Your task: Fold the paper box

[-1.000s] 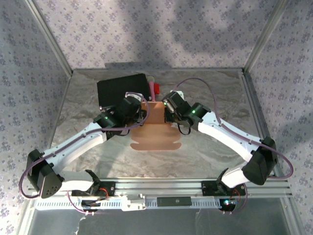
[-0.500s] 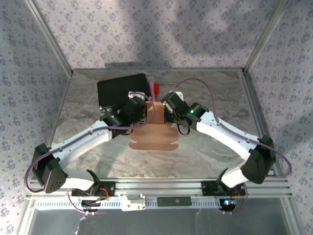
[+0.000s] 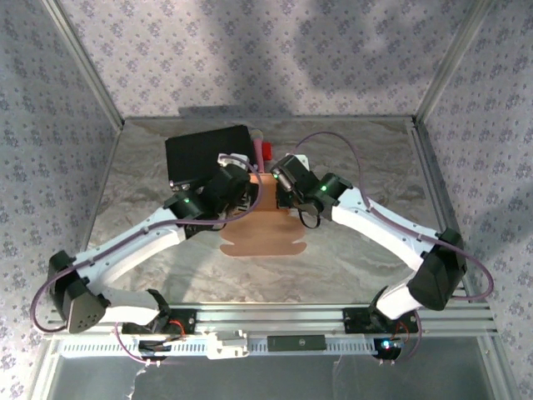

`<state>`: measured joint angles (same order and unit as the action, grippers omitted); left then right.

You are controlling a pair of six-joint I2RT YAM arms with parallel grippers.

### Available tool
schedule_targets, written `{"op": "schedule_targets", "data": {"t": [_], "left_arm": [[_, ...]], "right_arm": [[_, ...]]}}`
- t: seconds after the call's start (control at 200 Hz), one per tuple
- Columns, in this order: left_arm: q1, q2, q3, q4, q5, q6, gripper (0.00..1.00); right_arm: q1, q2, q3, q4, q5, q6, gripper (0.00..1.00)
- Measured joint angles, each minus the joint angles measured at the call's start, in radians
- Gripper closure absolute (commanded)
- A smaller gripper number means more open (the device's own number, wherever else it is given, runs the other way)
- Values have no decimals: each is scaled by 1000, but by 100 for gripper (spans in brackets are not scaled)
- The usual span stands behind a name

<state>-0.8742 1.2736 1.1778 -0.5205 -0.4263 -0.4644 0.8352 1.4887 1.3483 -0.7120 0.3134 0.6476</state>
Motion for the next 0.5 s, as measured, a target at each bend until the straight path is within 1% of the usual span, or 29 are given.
{"op": "schedule_targets", "data": {"t": [0.1, 0.14, 0.185, 0.24, 0.335, 0.43, 0.5], "left_arm": [[73, -58, -2, -1, 95, 5, 41], [117, -88, -12, 8, 151, 11, 45], [167, -122, -31, 17, 213, 14, 51], [233, -161, -57, 27, 304, 32, 56], [331, -196, -92, 39, 487, 55, 60], [396, -188, -123, 70, 679, 72, 61], [425, -183, -160, 95, 791, 79, 61]], "right_arm": [[-1, 2, 0, -3, -5, 0, 100], [-2, 2, 0, -3, -8, 0, 100], [-2, 2, 1, -3, -13, 0, 100], [-3, 2, 1, -3, -17, 0, 100], [-6, 2, 1, -3, -35, -1, 100], [-12, 2, 1, -2, -51, -1, 100], [-15, 2, 1, -2, -64, -1, 100]]}}
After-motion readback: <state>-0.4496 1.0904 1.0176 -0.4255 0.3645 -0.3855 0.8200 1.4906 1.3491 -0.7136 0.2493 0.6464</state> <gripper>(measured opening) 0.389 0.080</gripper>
